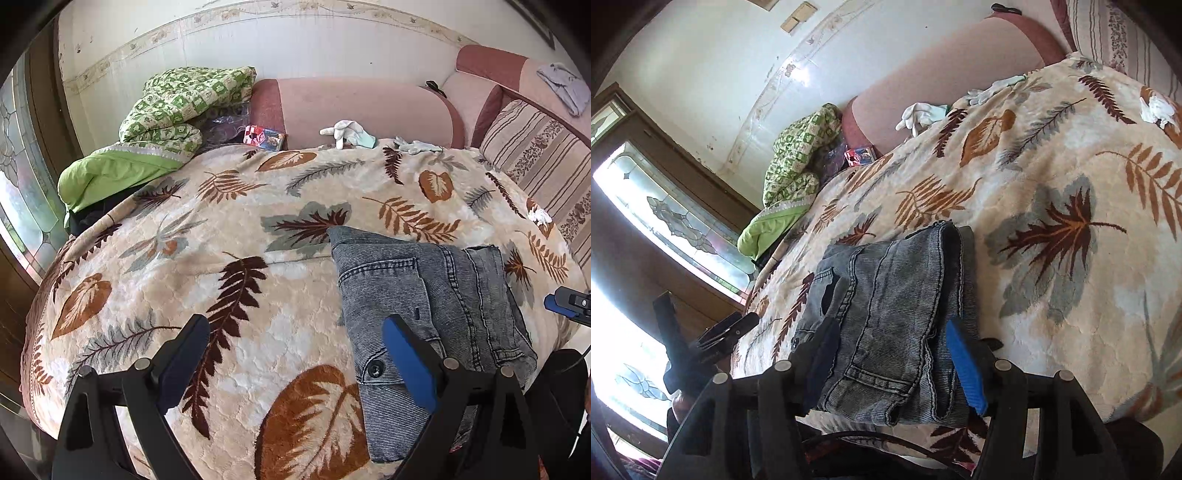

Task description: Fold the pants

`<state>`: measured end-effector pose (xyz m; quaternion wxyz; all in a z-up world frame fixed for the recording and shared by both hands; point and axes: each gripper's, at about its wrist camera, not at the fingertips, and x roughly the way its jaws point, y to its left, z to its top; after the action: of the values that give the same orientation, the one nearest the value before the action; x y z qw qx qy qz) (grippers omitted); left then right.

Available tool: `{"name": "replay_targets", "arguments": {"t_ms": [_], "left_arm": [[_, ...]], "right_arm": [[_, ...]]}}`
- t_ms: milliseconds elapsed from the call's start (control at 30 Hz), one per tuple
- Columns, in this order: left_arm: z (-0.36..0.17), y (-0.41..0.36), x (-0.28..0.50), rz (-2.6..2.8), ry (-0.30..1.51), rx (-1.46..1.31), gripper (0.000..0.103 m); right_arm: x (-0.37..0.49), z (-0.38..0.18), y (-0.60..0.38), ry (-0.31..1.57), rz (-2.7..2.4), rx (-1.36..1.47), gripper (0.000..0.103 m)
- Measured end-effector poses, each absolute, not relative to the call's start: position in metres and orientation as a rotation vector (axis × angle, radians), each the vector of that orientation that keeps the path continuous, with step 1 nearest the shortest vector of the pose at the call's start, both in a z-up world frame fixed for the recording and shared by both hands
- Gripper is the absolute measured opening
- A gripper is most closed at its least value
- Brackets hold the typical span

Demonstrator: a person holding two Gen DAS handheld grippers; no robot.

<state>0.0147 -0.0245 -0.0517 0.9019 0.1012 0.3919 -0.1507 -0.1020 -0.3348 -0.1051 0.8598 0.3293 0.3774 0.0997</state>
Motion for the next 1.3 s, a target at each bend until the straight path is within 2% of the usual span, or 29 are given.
{"name": "replay_targets", "arguments": {"t_ms": [700,967,1300], "left_arm": [[-0.063,-0.057,0.015,-0.373,0.85,0.257,0.095],[-0.082,-0.07,0.025,-0.393,0.915,0.266,0.095],[-0.077,-0.09,0.014,-0.436,0.9,0.312,0.095]], "right_arm": [[-0.097,-0.126,-0.342,0.796,0.206,0.739,0.064],[-0.091,-0.126,-0.332,0.831,0.16,0.646,0.064],[-0.09,-0.127,-0.326,0.799,0.183,0.655,0.064]]}}
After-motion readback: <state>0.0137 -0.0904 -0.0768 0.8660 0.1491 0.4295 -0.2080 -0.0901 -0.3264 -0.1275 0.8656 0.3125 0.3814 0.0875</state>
